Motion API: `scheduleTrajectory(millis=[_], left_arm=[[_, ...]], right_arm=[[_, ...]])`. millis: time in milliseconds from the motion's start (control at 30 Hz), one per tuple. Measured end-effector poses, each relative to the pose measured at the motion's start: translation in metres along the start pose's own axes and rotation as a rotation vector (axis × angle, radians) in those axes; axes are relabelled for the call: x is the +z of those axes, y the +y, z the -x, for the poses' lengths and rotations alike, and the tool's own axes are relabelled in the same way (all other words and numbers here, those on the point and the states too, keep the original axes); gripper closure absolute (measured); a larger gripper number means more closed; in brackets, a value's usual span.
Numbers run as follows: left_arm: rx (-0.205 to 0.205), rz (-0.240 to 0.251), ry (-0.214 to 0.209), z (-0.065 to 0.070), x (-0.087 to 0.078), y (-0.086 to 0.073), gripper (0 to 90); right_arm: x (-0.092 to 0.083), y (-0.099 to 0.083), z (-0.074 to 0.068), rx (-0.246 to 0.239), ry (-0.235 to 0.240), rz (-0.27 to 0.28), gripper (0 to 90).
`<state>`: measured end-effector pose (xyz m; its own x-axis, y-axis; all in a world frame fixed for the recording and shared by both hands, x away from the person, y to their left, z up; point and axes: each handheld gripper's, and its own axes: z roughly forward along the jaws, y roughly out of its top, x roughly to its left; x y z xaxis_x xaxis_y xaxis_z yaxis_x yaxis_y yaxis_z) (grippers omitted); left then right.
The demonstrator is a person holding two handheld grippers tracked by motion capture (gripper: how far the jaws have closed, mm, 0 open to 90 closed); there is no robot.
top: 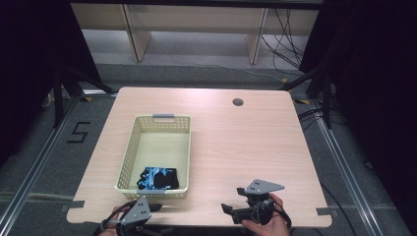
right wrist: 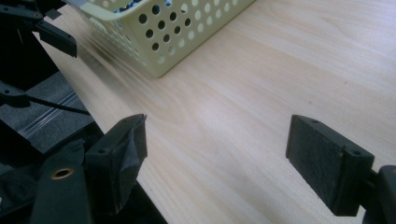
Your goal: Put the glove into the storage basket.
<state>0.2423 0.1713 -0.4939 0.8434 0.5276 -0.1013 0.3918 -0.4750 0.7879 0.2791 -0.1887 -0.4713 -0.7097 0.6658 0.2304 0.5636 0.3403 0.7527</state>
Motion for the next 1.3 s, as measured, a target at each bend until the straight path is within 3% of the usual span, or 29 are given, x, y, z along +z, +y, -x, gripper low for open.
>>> scheduleTrajectory(millis=[67,100,133,200,233,267,300,333,367,467,500,533,567,667,733,767,833,867,900,1000,1033,1067,1100,1200,1233,1300], left_arm=[[0.009,0.003,-0.006,-0.002,-0.001,-0.001,20.3],[-0.023,0.013,0.005,-0.001,-0.001,-0.002,20.3],[-0.023,0.013,0.005,-0.001,-0.001,-0.002,20.3],[0.011,0.001,0.011,-0.005,-0.004,-0.003,20.3],[-0.033,-0.005,-0.003,-0.004,-0.005,-0.005,20.1],[-0.033,-0.005,-0.003,-0.004,-0.005,-0.005,19.8],[-0.025,0.024,0.006,-0.004,-0.003,-0.006,19.5],[-0.005,0.008,0.012,-0.006,-0.004,-0.007,19.5],[-0.04,-0.003,-0.003,-0.004,-0.005,-0.008,18.8],[-0.017,0.015,0.004,-0.004,-0.005,-0.009,17.4],[-0.047,0.018,0.006,-0.002,-0.005,-0.01,17.0],[-0.038,0.025,0.003,-0.003,-0.005,-0.01,16.5],[-0.055,0.011,0.003,-0.003,-0.006,-0.01,15.5],[-0.015,-0.008,0.004,-0.006,-0.008,-0.011,15.5],[-0.065,0.018,-0.005,-0.002,-0.006,-0.013,15.5],[-0.044,-0.008,0.004,-0.003,-0.008,-0.013,15.5],[-0.024,0.006,-0.002,-0.003,-0.008,-0.015,15.5],[-0.07,-0.001,-0.012,0.0,-0.008,-0.015,15.5],[-0.046,0.0,0.012,-0.001,-0.009,-0.016,15.5],[-0.052,-0.012,0.021,-0.001,-0.008,-0.017,15.5],[-0.048,-0.028,0.007,-0.002,-0.01,-0.017,15.5],[-0.058,-0.013,-0.003,-0.001,-0.01,-0.017,15.5],[-0.046,-0.019,0.02,-0.001,-0.009,-0.018,15.5],[-0.014,-0.013,0.032,-0.002,-0.009,-0.018,15.5],[-0.011,-0.024,0.016,-0.002,-0.01,-0.018,15.5],[-0.059,-0.015,0.011,0.001,-0.009,-0.018,15.5]], right_arm=[[-0.002,-0.003,-0.001,-0.004,-0.015,-0.008,20.8],[-0.004,-0.006,-0.003,0.015,-0.014,-0.016,19.9],[-0.004,-0.006,-0.003,0.015,-0.014,-0.016,19.9],[-0.005,-0.008,-0.002,-0.015,-0.032,-0.011,19.2],[-0.007,-0.011,-0.005,0.001,-0.035,-0.019,18.2],[-0.007,-0.011,-0.005,0.001,-0.035,-0.019,18.2],[-0.008,-0.014,-0.007,0.017,-0.042,-0.023,16.6],[-0.008,-0.014,-0.007,0.017,-0.042,-0.023,16.6],[-0.008,-0.016,-0.005,-0.004,-0.049,-0.016,16.6],[-0.01,-0.019,-0.007,0.02,-0.057,-0.032,16.6],[-0.009,-0.021,-0.005,-0.007,-0.045,-0.017,16.6],[-0.01,-0.022,-0.006,-0.009,-0.051,-0.03,16.6],[-0.009,-0.023,-0.006,-0.009,-0.042,-0.032,16.5],[-0.011,-0.027,-0.008,-0.014,-0.061,-0.047,16.5],[-0.012,-0.029,-0.01,-0.017,-0.051,-0.051,16.5],[-0.012,-0.031,-0.012,-0.008,-0.055,-0.052,16.6],[-0.013,-0.033,-0.011,-0.025,-0.055,-0.061,16.6],[-0.014,-0.034,-0.011,-0.039,-0.059,-0.064,16.6],[-0.014,-0.036,-0.012,-0.039,-0.061,-0.068,16.6],[-0.015,-0.037,-0.013,-0.023,-0.068,-0.089,16.6],[-0.016,-0.039,-0.014,-0.022,-0.067,-0.091,16.6],[-0.016,-0.039,-0.014,-0.022,-0.067,-0.091,16.6],[-0.016,-0.04,-0.013,-0.033,-0.06,-0.089,16.6],[-0.016,-0.042,-0.013,-0.034,-0.05,-0.105,16.6],[-0.016,-0.043,-0.013,-0.039,-0.048,-0.111,16.6],[-0.016,-0.046,-0.015,-0.047,-0.064,-0.115,16.6]])
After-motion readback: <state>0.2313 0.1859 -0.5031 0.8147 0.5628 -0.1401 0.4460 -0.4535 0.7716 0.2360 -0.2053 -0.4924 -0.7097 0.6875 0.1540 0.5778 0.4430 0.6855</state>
